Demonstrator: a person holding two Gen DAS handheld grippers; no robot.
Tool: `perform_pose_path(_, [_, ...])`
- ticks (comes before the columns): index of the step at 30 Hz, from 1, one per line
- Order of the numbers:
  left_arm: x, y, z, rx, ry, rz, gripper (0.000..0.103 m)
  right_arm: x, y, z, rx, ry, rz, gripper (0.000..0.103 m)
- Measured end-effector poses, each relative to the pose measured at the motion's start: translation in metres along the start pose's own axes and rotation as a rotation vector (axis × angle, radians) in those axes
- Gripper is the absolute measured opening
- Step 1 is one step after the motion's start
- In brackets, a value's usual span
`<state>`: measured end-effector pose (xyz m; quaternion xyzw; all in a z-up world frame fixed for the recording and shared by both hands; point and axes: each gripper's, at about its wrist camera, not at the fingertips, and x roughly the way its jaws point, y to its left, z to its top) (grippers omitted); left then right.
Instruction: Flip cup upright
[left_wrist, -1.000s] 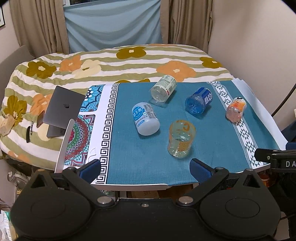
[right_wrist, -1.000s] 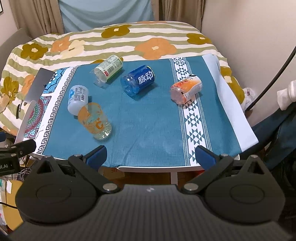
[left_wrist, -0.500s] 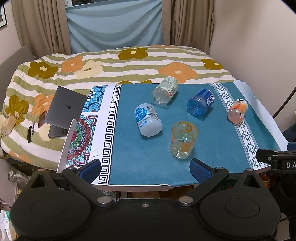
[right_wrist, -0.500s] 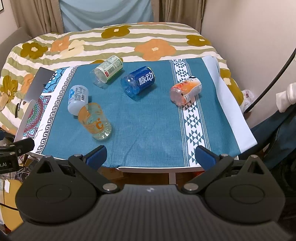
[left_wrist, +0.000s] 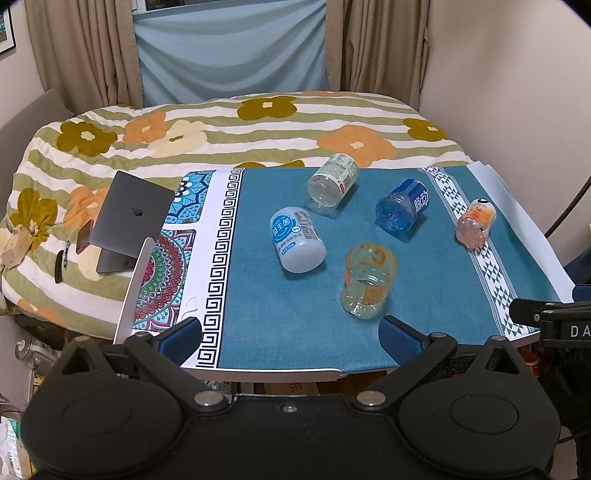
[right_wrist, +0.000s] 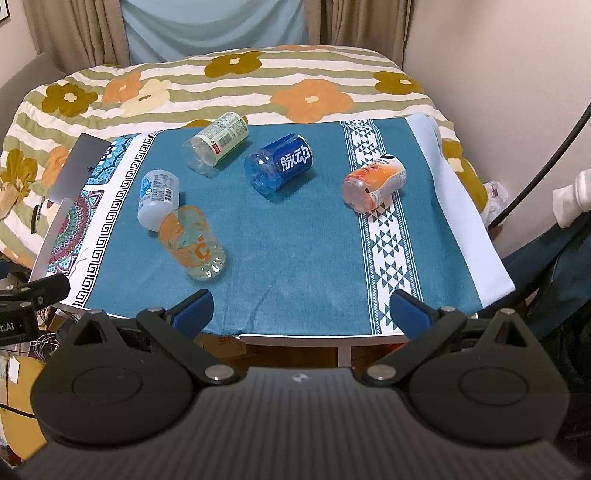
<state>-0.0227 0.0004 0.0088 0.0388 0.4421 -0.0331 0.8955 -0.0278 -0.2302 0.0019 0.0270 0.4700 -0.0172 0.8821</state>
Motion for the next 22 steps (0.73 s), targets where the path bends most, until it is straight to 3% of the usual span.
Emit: perform_pose_path(22, [0.0039,0.0036,0.005,-0.013,-0.029,-0.003,0.103,0.0009,0.0019,0.0015,0.0,0.001,-0.002,0.103])
